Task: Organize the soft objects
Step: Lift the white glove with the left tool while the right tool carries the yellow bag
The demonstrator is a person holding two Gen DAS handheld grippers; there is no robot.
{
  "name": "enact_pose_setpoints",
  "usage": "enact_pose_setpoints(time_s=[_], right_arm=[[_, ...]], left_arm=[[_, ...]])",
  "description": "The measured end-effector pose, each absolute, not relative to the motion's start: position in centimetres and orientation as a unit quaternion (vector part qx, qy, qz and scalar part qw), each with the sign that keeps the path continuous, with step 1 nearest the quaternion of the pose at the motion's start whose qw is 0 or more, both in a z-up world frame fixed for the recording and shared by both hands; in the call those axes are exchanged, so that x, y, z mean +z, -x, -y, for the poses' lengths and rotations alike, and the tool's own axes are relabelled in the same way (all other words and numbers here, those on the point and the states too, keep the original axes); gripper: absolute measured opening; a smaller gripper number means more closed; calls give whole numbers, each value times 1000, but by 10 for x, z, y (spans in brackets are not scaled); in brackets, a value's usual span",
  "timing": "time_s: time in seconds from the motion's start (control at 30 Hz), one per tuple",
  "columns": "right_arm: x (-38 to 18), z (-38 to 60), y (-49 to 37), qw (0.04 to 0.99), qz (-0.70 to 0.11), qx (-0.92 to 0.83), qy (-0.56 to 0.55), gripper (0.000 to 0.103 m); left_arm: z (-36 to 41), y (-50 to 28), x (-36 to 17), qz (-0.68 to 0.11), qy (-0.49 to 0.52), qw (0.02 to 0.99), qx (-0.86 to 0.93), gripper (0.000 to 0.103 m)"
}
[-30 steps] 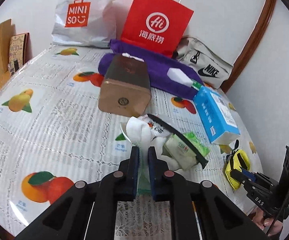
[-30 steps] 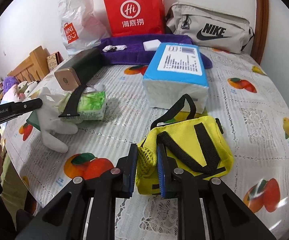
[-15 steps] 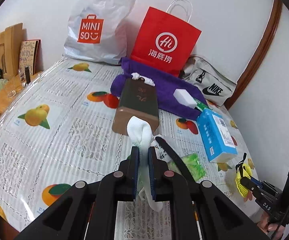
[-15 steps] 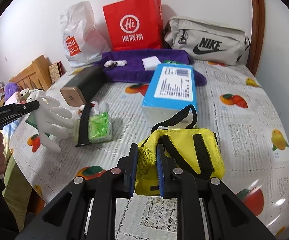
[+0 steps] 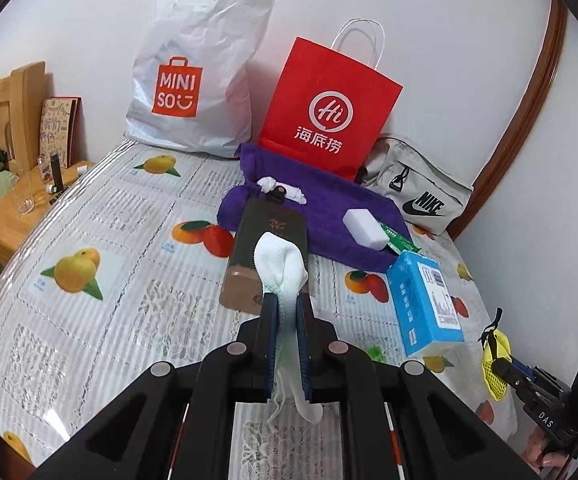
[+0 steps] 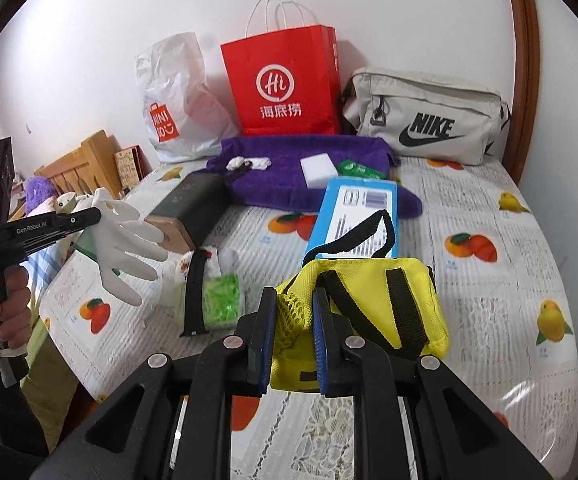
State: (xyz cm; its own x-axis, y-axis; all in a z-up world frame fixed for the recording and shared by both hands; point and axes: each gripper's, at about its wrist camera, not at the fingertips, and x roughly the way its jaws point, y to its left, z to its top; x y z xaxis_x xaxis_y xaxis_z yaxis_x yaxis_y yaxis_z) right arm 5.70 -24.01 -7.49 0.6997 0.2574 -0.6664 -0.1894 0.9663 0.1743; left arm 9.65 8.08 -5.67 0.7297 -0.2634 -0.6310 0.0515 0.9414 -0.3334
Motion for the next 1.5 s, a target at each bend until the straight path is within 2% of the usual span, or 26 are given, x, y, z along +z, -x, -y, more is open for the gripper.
enact_pose_setpoints(time_s=[0.5,1.5], right_arm=[[-47,238,-100,923,-355,140,-41,17],[-7,233,-211,936,-321,142,-13,17]], left_arm=[[-78,-134,-16,-331,145,929,-81,10],[-62,-236,5,-334,143,926,-98,10]])
